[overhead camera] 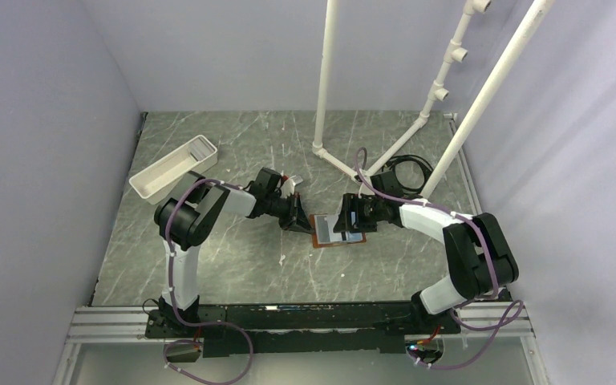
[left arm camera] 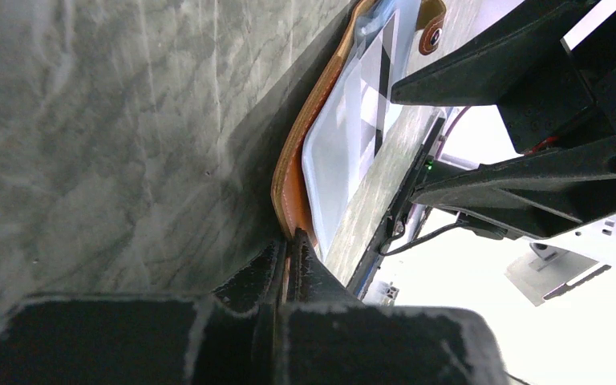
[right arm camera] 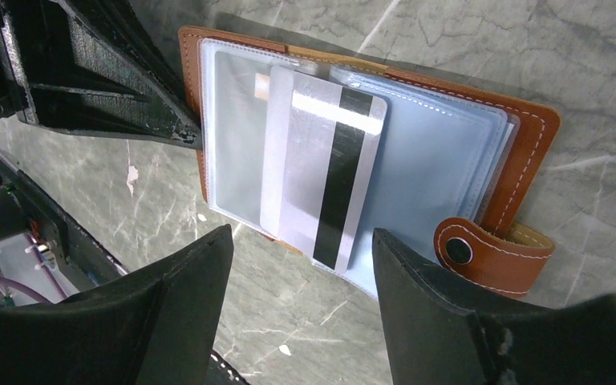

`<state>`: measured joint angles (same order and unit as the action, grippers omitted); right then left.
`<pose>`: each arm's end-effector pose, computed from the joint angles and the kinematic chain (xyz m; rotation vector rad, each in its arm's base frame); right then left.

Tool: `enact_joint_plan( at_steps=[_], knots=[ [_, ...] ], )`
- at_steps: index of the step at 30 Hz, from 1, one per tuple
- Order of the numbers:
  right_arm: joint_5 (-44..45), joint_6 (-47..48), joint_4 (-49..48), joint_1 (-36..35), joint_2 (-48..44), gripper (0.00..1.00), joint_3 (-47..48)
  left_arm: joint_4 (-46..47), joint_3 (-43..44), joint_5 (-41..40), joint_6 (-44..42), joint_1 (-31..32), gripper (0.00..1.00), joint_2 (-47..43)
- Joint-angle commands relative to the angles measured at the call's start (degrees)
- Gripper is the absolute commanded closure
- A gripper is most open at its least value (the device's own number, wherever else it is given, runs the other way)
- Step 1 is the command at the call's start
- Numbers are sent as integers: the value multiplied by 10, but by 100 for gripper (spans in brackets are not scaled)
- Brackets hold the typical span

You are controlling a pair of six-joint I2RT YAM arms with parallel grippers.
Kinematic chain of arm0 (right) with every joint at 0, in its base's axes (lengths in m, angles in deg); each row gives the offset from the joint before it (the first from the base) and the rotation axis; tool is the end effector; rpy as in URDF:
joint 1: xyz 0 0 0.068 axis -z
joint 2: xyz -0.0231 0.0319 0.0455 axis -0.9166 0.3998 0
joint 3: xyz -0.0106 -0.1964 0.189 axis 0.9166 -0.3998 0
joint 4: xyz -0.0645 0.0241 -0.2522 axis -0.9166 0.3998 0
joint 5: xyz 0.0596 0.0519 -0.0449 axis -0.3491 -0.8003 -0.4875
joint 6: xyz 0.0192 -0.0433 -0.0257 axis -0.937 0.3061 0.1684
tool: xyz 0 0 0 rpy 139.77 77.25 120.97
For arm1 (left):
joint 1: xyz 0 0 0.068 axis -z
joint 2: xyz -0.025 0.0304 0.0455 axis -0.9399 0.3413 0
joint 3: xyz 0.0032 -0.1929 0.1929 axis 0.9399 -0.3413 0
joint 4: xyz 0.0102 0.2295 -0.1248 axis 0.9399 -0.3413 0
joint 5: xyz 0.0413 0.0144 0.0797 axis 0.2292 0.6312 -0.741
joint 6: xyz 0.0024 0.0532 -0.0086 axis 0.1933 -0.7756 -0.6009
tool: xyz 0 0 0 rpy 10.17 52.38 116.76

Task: Put the credit cards into the card holder
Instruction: Insert the credit card into the card holder.

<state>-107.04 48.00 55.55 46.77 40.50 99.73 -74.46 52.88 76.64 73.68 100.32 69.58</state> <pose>0.2529 0.1082 0.1561 -0.1715 2.6349 0.8876 0.3105 -0.2131 0.0941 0.1457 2.6783 -1.5816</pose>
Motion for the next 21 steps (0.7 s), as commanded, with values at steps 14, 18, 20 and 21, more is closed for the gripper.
enact_joint_plan(
  at_steps=[14, 18, 20, 21],
  knots=[
    [3, 22, -44, -57, 53, 51, 38, -29, 10, 8, -30, -7, 100, -18],
    [-14, 5, -62, -83, 66, 53, 46, -35, 14, 9, -32, -7, 100, -17],
    [-33, -5, -78, -89, 73, 53, 47, -36, 15, 9, -32, -6, 100, -16],
    [-37, -7, -84, -92, 77, 53, 48, -37, 16, 10, -33, -6, 100, -17]
  ],
)
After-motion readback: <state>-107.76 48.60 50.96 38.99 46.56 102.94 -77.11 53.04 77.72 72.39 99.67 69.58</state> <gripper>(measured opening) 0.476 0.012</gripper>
